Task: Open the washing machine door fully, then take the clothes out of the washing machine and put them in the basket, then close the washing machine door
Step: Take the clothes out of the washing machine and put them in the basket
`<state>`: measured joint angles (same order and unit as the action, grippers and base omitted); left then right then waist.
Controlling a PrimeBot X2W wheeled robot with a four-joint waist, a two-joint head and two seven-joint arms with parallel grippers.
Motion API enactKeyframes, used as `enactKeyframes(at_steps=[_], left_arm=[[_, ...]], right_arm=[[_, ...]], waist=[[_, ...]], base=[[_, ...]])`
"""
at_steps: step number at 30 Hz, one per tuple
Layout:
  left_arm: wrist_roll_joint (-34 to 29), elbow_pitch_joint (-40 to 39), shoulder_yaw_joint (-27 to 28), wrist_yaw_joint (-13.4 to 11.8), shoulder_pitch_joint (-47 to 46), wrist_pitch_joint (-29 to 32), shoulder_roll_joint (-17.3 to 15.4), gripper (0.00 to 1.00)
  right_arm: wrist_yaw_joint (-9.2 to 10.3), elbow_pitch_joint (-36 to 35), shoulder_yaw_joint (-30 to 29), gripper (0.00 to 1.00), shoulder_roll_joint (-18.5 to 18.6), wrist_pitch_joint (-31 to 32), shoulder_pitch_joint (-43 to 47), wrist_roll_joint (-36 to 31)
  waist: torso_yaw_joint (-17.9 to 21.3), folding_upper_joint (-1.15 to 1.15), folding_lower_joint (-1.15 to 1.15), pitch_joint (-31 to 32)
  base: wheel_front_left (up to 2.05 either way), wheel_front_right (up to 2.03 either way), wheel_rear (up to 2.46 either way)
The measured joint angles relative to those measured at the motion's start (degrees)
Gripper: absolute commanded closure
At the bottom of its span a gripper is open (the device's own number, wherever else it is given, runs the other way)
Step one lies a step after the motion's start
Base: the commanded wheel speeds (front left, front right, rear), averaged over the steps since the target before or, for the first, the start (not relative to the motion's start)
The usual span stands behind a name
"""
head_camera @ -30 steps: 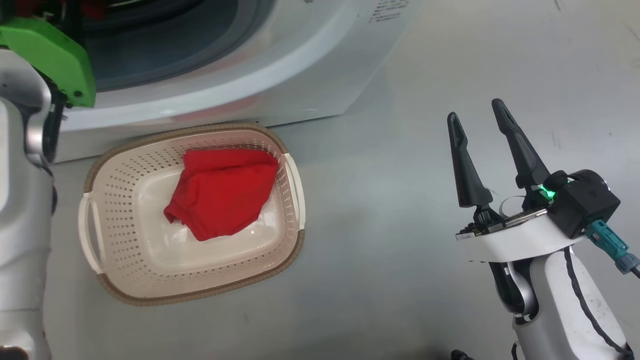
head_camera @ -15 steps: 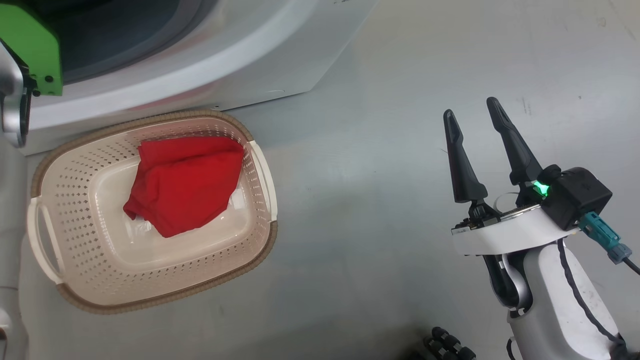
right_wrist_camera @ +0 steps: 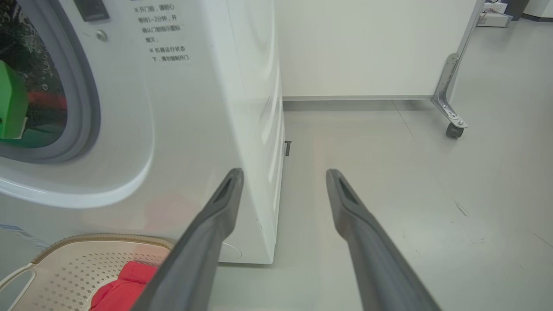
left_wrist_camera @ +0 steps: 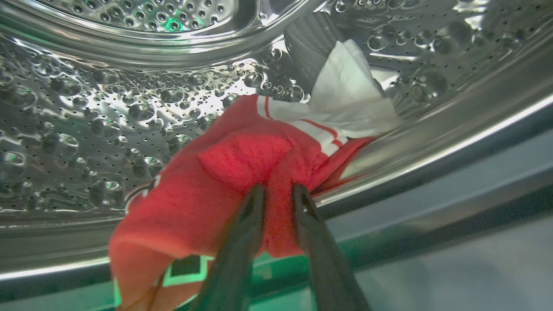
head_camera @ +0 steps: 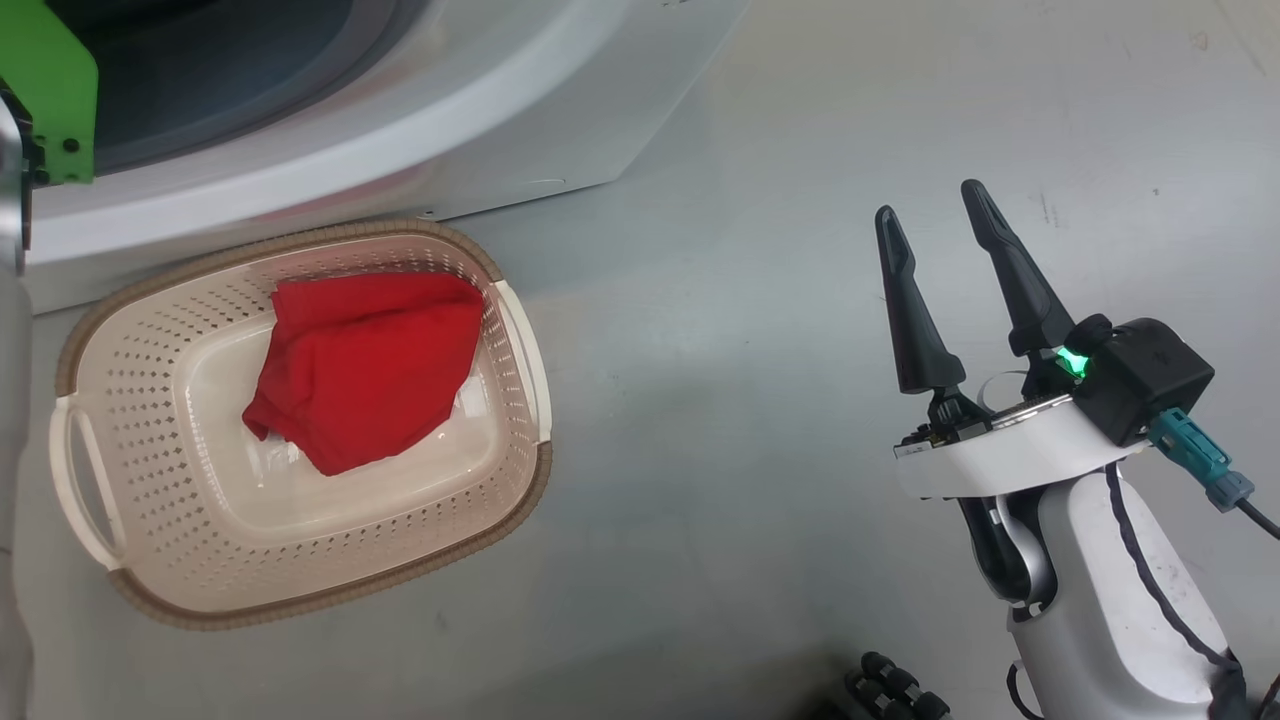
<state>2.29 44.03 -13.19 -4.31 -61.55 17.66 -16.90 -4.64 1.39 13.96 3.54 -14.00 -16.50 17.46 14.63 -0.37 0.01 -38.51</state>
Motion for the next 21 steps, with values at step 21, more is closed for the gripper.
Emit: enactKeyframes(at_steps=[21], left_arm=[[2.7, 0.64, 2.16, -1.2, -2.92, -8.76, 5.22, 1.0]], right_arm=[[0.0, 1.63, -1.0, 0.0, -0.04, -0.18, -0.66, 0.07]], waist=[[-1.95, 0.0, 0.0, 1.21]], base=[[0.0, 0.0, 0.0]])
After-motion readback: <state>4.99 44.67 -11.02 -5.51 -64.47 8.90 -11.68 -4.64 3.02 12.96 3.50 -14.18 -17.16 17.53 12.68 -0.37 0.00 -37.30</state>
